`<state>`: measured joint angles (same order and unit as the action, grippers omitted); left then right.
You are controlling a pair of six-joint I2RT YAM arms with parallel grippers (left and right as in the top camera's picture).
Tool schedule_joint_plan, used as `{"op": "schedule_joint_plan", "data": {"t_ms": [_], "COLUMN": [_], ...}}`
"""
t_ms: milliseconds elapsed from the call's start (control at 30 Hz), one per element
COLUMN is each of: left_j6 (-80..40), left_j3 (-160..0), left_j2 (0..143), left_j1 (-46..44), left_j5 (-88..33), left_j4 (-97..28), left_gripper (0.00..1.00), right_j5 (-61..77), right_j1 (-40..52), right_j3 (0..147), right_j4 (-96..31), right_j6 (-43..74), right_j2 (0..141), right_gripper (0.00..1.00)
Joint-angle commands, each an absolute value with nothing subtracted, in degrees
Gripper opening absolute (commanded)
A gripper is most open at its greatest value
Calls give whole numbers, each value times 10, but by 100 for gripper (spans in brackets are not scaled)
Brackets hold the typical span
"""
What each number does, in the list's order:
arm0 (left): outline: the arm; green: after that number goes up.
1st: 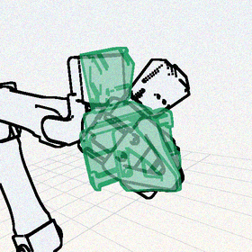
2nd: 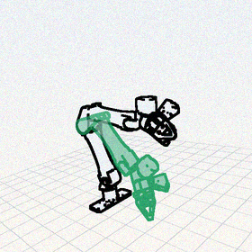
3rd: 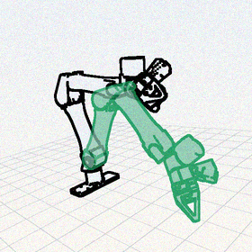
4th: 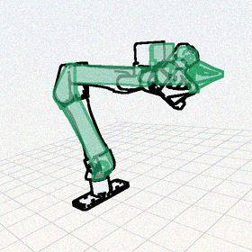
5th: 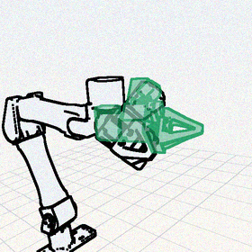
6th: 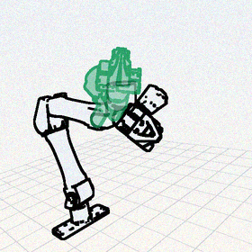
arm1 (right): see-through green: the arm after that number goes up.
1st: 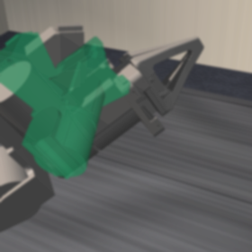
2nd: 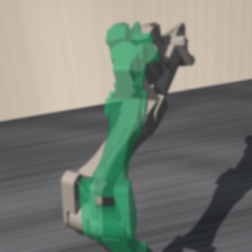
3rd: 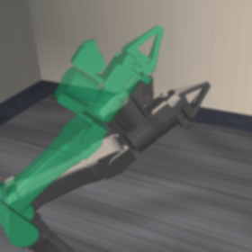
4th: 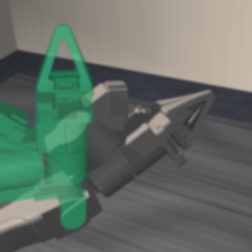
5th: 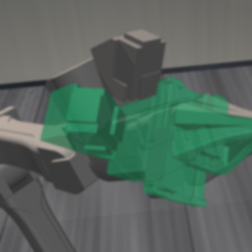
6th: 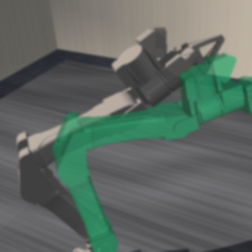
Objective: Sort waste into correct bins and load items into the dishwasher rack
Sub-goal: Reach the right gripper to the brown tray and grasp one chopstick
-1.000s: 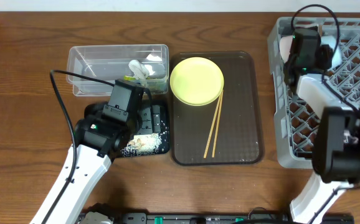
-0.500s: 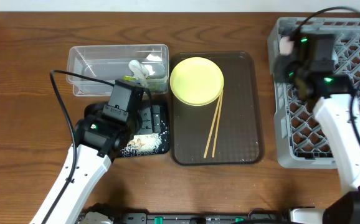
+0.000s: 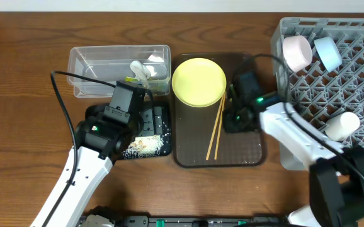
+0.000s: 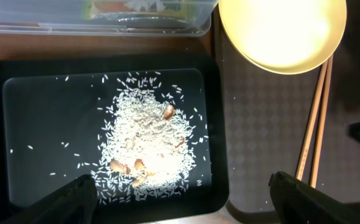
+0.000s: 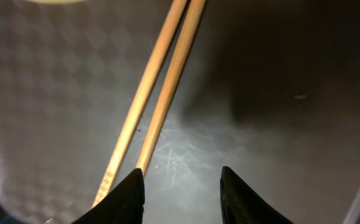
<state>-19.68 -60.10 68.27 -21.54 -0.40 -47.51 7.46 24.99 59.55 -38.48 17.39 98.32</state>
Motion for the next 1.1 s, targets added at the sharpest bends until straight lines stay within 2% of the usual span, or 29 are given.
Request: {"op": "schedule_joint_plan", "data": {"t_ms": [0, 367, 667, 700, 767, 900, 1067], "left_j6": [-204, -204, -204, -204, -204, -204, -204], "left_j3": [-602, -602, -602, -602, -602, -602, -602], "left_j2": [685, 685, 685, 685, 685, 685, 685], "left_j1": [-216, -216, -216, -216, -216, -216, -216], "left_j5": [5, 5, 5, 5, 5, 5, 5], "left_j4": [-475, -475, -476, -476, -476, -476, -476], "left_gripper": [91, 91, 91, 91, 91, 91, 91], "right_j5": [41, 15, -83, -92, -97, -96, -96], "right_j1": [278, 316, 315, 314, 309, 288, 262], "right_j3": [592, 592, 591, 591, 591, 592, 610], "right_j4": [-375, -368, -427, -433, -440, -442, -451], "right_j6": [201, 284, 390, 394, 394, 383, 289], "right_j2": [1004, 1043, 1043, 1043, 1042, 1034, 978], "right_gripper": [36, 36, 15, 8, 1, 1, 1]}}
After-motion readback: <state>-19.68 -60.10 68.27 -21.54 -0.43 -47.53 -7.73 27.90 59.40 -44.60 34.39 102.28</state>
